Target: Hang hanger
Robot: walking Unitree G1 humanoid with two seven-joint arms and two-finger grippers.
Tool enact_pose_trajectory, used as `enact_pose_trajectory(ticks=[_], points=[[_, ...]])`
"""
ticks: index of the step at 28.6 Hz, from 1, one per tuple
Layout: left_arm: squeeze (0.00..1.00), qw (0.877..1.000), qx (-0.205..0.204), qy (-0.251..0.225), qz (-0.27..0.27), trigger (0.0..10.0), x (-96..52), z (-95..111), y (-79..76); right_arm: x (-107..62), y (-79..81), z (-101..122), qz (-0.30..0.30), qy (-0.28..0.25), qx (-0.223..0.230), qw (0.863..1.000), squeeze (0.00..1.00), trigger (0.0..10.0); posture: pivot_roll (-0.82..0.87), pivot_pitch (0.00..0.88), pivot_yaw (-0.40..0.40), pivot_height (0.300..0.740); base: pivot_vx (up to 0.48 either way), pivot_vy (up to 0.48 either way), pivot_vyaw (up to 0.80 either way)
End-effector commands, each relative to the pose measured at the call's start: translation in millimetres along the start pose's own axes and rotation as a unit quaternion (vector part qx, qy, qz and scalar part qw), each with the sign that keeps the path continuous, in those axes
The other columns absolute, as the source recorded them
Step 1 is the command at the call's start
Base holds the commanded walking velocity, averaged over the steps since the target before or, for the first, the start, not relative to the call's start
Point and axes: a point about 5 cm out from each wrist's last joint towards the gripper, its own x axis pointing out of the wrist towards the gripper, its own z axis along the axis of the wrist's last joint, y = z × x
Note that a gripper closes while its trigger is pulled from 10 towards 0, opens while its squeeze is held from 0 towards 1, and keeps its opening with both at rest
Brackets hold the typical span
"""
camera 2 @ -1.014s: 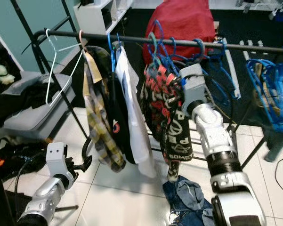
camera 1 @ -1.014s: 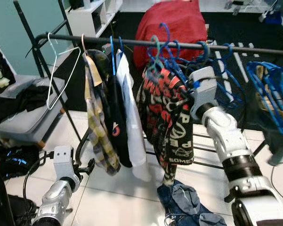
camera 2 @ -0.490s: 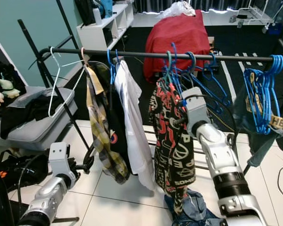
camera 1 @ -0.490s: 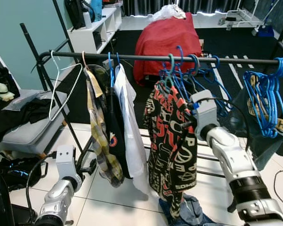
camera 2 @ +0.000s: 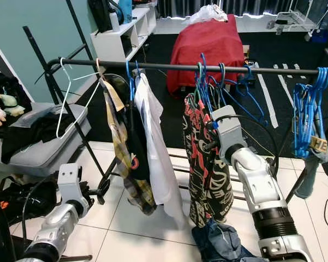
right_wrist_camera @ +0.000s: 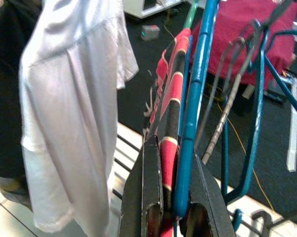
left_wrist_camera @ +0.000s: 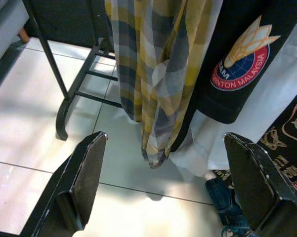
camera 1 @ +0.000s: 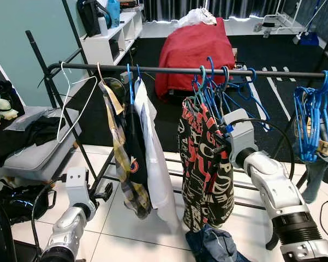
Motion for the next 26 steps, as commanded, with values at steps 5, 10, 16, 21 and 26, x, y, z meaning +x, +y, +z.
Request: enact_pose_trajectory(ticks=[5,10,16,21,26], points=[[0.00,1.000,0.005,0.002,0.004,10.0,-1.0,-0.5,4.2,-1.5,14.0,10.9,0.045,-0.043,0.003,0.998,0.00,0.0,-0.13,0.058,0.056,0.740,0.000,0.000,0.00],[0.00,1.000,0.005,0.003,0.004,10.0,-0.9,-0.9,3.9,-1.7,15.6,-3.5,0.048,0.002,-0.009,0.999,0.00,0.0,-0.13,0.058,0.053,0.740,0.000,0.000,0.00],[0.00,1.000,0.006,0.003,0.004,10.0,-1.2,-1.6,4.0,-4.4,17.9,-31.1,0.050,0.086,-0.007,0.995,0.00,0.0,-0.13,0.058,0.053,0.740,0.000,0.000,0.00],[0.00,1.000,0.007,0.003,0.001,10.0,-1.0,-1.7,3.6,-6.7,9.5,-44.8,0.015,0.126,0.020,0.992,0.00,0.0,-0.13,0.055,0.055,0.740,0.000,0.000,0.00],[0.00,1.000,0.007,0.003,0.001,10.0,-0.9,-1.8,3.3,-7.5,5.1,-45.9,0.005,0.128,0.027,0.991,0.00,0.0,-0.13,0.055,0.055,0.740,0.000,0.000,0.00]])
